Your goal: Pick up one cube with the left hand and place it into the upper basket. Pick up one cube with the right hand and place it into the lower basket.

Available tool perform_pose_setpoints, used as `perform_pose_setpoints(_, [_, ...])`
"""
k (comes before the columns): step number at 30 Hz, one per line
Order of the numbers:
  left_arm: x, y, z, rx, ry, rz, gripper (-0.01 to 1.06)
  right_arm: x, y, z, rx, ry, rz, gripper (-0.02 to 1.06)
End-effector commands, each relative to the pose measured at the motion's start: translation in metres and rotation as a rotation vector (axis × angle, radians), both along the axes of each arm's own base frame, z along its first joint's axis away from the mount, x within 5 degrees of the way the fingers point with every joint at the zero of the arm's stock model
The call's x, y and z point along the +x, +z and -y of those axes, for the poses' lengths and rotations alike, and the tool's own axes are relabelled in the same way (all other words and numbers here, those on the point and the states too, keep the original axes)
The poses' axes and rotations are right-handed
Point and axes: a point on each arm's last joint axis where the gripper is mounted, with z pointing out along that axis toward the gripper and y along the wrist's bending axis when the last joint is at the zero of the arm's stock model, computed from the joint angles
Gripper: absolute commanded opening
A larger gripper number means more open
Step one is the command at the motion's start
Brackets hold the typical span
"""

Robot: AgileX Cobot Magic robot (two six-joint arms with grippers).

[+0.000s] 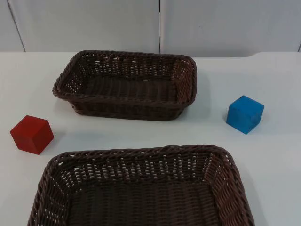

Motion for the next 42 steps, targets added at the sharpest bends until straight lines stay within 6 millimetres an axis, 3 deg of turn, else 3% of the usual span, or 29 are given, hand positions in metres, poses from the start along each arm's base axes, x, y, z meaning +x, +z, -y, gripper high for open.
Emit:
perform_pose_setpoints(1, [0.000, -0.001, 0.001, -0.015, -0.001, 0.004, 1.05, 0.000, 0.000, -0.001, 0.024, -0.009, 0.004, 1.05])
perform_pose_setpoints(34, [0.000, -0.001, 0.001, -0.015, 0.001, 0.003, 1.05, 0.000, 0.000, -0.001, 0.030, -0.012, 0.005, 1.05])
perform_pose_setpoints(42, [0.005, 0.020, 0.001, -0.017, 0.003, 0.021, 1.05, 0.000, 0.000, -0.001, 0.030, -0.012, 0.005, 1.05])
